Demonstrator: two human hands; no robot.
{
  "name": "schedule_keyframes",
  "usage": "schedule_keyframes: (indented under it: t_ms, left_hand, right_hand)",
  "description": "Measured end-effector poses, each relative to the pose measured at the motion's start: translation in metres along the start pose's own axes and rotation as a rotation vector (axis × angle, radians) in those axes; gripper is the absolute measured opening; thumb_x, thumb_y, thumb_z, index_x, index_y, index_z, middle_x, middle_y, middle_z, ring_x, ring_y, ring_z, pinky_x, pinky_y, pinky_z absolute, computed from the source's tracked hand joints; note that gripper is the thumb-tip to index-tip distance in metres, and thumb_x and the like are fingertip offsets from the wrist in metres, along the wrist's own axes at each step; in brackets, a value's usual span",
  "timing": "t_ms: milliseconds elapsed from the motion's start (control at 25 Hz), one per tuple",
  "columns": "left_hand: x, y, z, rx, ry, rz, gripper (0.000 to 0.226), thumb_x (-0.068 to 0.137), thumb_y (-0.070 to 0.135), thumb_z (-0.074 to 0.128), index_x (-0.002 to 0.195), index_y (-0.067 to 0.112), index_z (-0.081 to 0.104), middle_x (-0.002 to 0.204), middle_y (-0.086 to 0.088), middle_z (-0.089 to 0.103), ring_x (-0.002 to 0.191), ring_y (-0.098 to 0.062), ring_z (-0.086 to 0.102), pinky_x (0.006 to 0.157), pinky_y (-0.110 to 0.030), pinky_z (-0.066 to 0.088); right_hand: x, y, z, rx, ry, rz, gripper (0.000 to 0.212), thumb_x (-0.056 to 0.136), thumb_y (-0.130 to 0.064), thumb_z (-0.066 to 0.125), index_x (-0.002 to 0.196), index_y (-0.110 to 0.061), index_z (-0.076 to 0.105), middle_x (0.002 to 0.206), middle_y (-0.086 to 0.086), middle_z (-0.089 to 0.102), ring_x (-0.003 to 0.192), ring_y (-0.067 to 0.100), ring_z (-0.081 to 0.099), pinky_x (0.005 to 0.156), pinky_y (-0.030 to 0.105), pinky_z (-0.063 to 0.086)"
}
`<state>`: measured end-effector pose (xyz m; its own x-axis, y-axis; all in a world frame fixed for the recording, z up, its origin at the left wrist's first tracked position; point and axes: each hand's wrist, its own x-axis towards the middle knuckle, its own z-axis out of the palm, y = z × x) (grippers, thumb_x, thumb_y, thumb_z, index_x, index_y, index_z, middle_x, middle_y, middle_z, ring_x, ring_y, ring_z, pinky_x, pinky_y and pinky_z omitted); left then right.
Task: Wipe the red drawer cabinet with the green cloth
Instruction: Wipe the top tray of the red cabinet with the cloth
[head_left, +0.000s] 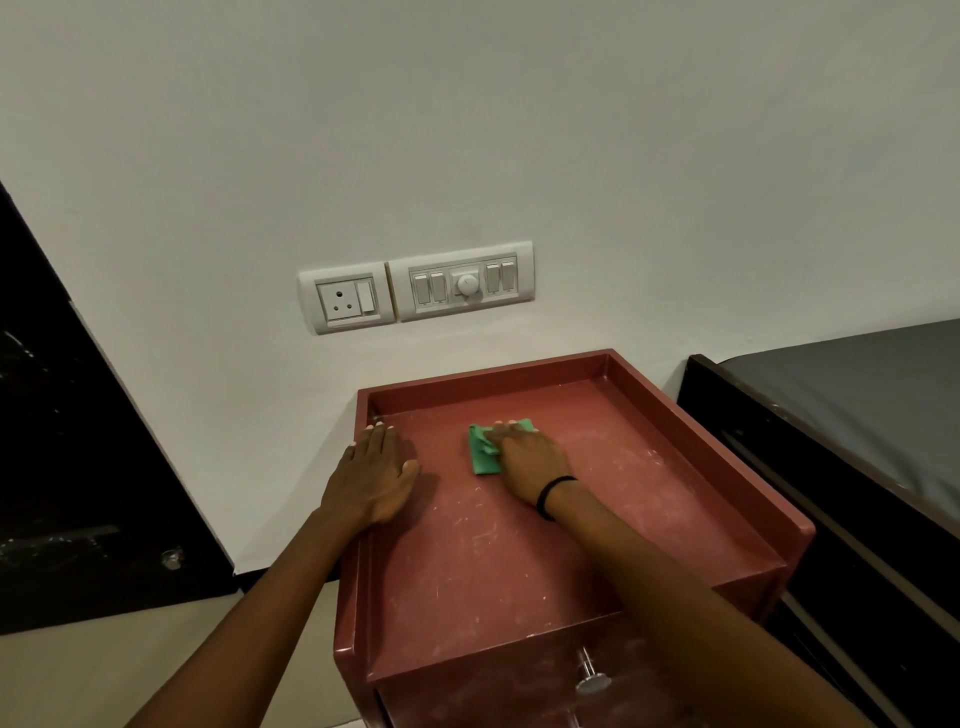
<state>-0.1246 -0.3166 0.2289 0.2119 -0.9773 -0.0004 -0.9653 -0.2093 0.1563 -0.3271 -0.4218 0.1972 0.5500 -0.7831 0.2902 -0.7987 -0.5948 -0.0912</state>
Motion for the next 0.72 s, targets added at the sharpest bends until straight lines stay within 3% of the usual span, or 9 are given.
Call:
schedule_keyframes:
  t_ms: [160, 320, 520, 720]
  left_hand:
    - [0.002, -0.002, 0.004, 0.024, -0.011, 0.036, 0.071, 0.100, 0.047, 0.017, 0.158, 0.008, 0.005, 0.167, -0.012, 0.000, 0.155, -0.023, -0.001, 0.126, -0.039, 0.004]
    - [0.000, -0.003, 0.003, 0.017, -0.008, 0.062, 0.081, 0.090, 0.051, 0.009, 0.158, 0.008, 0.007, 0.167, -0.013, 0.003, 0.155, -0.024, 0.002, 0.125, -0.040, 0.005]
    - [-0.009, -0.001, 0.000, -0.078, 0.012, 0.078, 0.083, 0.085, 0.050, 0.008, 0.158, 0.009, 0.012, 0.167, -0.010, 0.010, 0.155, -0.022, 0.007, 0.125, -0.039, 0.007]
    - [-0.016, 0.004, -0.004, -0.142, 0.031, 0.071, 0.058, 0.105, 0.035, 0.022, 0.157, 0.009, 0.016, 0.166, -0.010, 0.014, 0.154, -0.022, 0.012, 0.124, -0.038, 0.008]
  right_hand:
    - [-0.020, 0.085, -0.015, -0.043, 0.036, 0.269, 0.039, 0.099, -0.010, 0.039, 0.132, -0.021, 0.055, 0.134, 0.007, 0.058, 0.116, 0.026, 0.060, 0.094, 0.038, 0.049]
    - [-0.029, 0.123, -0.009, -0.003, 0.026, 0.388, 0.042, 0.099, -0.009, 0.037, 0.137, -0.018, 0.052, 0.139, 0.009, 0.054, 0.128, 0.028, 0.051, 0.103, 0.042, 0.044]
    - [-0.020, 0.080, -0.001, 0.069, 0.040, 0.407, 0.042, 0.097, -0.008, 0.039, 0.133, -0.019, 0.057, 0.131, 0.010, 0.059, 0.121, 0.029, 0.054, 0.103, 0.040, 0.043]
    - [-0.027, -0.032, 0.008, 0.123, 0.032, 0.201, 0.032, 0.094, -0.018, 0.042, 0.118, -0.021, 0.063, 0.119, 0.008, 0.064, 0.113, 0.029, 0.057, 0.104, 0.041, 0.039]
